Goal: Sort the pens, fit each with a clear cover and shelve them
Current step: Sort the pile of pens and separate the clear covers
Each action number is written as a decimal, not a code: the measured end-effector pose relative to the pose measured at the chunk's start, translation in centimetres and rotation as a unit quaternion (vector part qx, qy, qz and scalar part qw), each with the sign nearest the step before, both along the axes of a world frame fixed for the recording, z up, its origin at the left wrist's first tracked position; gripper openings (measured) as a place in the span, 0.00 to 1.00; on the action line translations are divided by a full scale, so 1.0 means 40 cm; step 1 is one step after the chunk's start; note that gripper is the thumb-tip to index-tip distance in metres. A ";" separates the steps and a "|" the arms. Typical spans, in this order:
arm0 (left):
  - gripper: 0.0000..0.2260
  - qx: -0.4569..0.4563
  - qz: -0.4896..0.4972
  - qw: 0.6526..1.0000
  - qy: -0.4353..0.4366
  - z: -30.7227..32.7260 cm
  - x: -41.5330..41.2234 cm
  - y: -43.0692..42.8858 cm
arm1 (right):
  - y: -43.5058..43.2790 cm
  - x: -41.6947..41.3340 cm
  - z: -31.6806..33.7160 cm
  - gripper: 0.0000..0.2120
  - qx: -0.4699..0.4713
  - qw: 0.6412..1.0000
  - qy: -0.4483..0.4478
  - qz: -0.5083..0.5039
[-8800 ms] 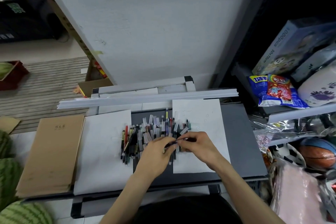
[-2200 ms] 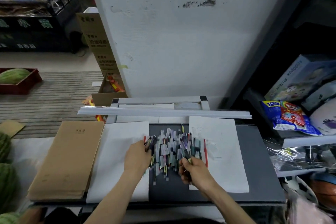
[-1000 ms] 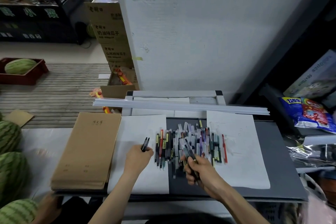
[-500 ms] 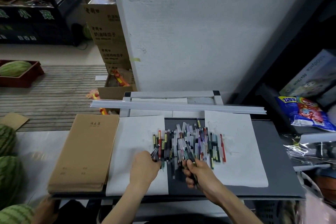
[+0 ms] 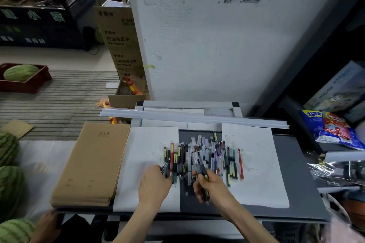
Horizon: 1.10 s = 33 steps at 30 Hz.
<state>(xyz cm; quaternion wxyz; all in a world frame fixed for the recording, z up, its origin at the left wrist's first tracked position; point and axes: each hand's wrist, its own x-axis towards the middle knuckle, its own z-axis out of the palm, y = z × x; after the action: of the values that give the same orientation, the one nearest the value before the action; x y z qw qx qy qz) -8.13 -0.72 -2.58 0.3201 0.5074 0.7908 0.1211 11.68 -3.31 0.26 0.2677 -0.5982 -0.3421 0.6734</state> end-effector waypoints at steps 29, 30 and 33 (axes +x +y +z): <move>0.15 -0.029 -0.040 0.995 -0.081 -0.039 -0.070 -0.043 | 0.094 -0.049 0.005 0.08 0.143 0.941 -0.206 0.227; 0.17 -0.040 -0.043 0.989 -0.137 -0.034 -0.083 -0.041 | 0.102 -0.050 0.014 0.08 0.167 0.923 -0.223 0.265; 0.14 -0.083 0.008 0.950 -0.300 -0.002 -0.124 -0.040 | 0.129 -0.056 0.051 0.08 0.255 0.849 -0.273 0.373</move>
<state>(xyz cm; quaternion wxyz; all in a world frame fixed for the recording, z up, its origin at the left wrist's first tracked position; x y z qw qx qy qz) -13.09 -2.31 -2.67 0.5831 0.4124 0.6695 0.2042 9.46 1.84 2.31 0.0354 -0.4958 -0.7583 0.4217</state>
